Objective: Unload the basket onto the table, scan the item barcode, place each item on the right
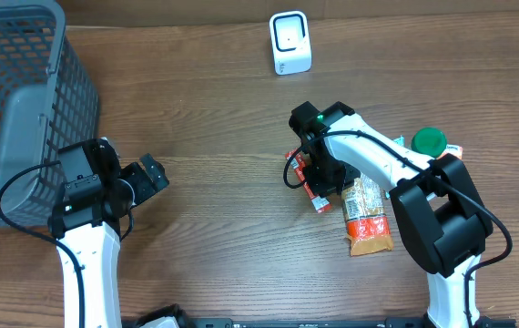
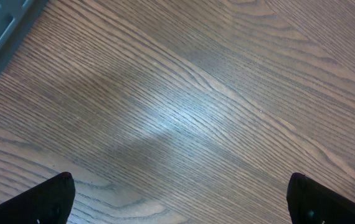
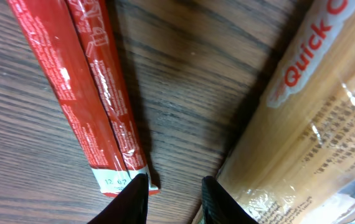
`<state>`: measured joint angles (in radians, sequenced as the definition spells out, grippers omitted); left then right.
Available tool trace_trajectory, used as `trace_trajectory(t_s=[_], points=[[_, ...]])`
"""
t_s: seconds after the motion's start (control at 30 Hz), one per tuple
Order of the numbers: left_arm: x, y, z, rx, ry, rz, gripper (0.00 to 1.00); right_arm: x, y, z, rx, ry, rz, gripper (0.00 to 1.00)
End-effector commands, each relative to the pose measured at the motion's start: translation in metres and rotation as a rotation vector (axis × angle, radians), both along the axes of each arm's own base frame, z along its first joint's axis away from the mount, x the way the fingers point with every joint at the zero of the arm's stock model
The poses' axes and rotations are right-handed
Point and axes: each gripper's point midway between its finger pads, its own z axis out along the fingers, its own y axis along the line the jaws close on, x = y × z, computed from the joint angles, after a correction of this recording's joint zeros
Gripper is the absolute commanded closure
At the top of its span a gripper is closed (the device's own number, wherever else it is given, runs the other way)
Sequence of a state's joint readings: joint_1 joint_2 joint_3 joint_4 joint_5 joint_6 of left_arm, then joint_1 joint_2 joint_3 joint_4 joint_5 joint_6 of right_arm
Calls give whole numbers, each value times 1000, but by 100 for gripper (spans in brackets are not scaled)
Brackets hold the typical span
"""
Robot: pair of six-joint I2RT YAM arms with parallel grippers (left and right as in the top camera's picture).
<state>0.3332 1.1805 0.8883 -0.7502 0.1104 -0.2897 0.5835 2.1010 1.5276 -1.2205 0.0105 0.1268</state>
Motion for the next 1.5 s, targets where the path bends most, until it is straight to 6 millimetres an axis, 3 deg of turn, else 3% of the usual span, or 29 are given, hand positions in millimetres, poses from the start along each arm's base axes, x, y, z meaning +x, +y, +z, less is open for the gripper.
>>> trace_trajectory(t_s=[0.0,0.4,0.6,0.77,0.83,0.97,1.03,1.2,1.47], points=[[3,1,4,5,-9,12,0,-3,6,5,40,4,0,70],[3,1,4,5,-9,12,0,-8,16,2,99,31,-10,69],[3,1,4,5,-9,12,0,-8,20,-9,130,20,-12,69],[3,1,4,5,-9,12,0,-18,12,-21,110,44,-13,70],[3,1,4,5,-9,12,0,-21,10,-23,105,51,-15,74],[3,1,4,5,-9,12,0,-23,9,-26,103,55,-16,96],[3,1,4,5,-9,12,0,-21,10,-26,108,47,-15,96],[3,1,4,5,-9,12,0,-4,10,-19,93,-24,0,96],[3,1,4,5,-9,12,0,-5,44,16,210,-99,266,96]])
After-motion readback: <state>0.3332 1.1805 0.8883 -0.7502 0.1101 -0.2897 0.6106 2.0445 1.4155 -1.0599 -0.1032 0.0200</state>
